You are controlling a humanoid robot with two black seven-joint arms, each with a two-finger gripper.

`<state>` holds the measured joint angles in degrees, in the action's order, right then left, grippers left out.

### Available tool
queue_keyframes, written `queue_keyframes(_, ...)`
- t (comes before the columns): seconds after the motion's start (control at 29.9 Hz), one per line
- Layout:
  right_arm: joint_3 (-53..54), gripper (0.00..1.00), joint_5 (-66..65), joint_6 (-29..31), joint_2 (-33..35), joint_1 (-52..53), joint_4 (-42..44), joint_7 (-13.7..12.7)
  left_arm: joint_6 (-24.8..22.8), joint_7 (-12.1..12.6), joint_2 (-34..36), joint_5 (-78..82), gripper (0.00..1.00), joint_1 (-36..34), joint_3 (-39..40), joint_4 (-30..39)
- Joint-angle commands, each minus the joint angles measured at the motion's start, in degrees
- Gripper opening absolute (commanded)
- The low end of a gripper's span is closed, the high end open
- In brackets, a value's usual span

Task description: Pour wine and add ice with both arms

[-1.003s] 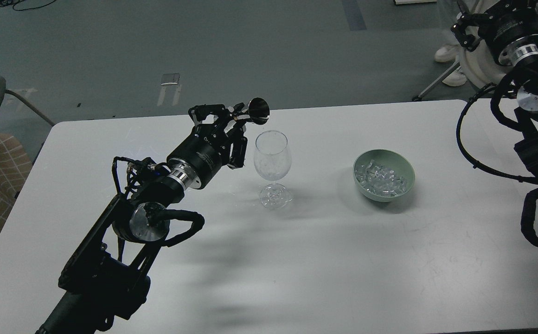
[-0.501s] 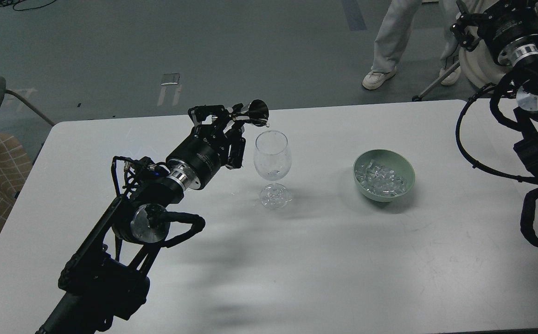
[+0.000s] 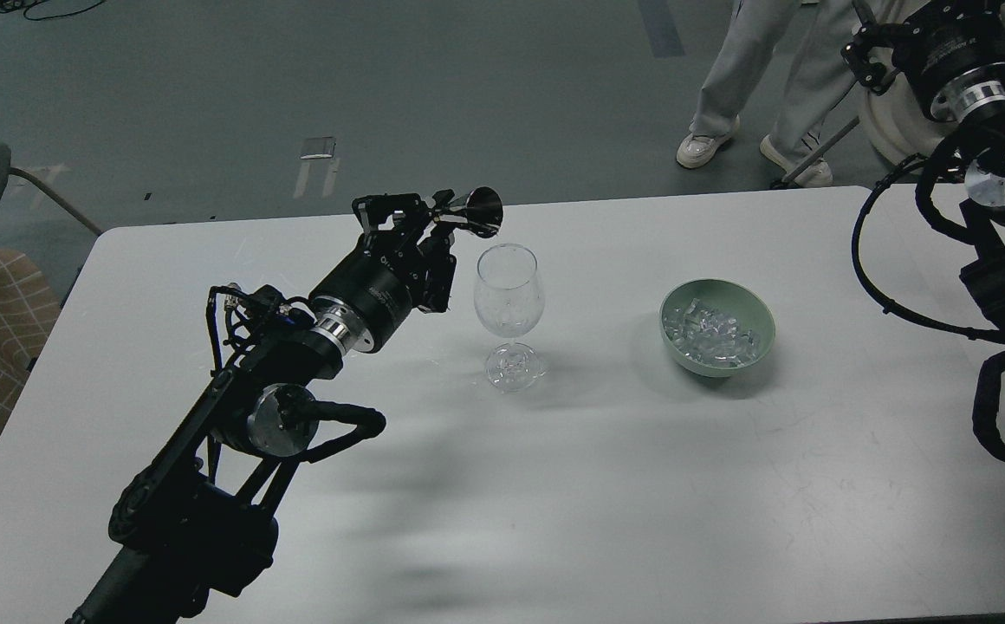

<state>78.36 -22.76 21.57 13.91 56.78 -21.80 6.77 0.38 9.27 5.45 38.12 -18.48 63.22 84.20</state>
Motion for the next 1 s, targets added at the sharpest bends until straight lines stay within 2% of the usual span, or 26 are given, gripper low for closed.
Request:
queue_keyframes(0.0, 0.0, 1.0, 0.0, 0.0, 0.1, 0.0, -0.1, 0.0, -0.5, -0.5, 0.0, 1.9, 0.15, 0.2, 0.0, 0.0)
queue_keyframes(0.37, -0.1, 1.0, 0.0, 0.1, 0.1, -0.1, -0.2, -0.1, -0.8, -3.5, 0.3, 8.2, 0.15, 0.3, -3.6, 0.2)
queue_keyframes(0.97, 0.0, 1.0, 0.1, 0.2, 0.1, -0.1, -0.3, -0.2, -0.7, -3.8, 2.4, 8.7, 0.15, -1.0, -3.7, -1.8)
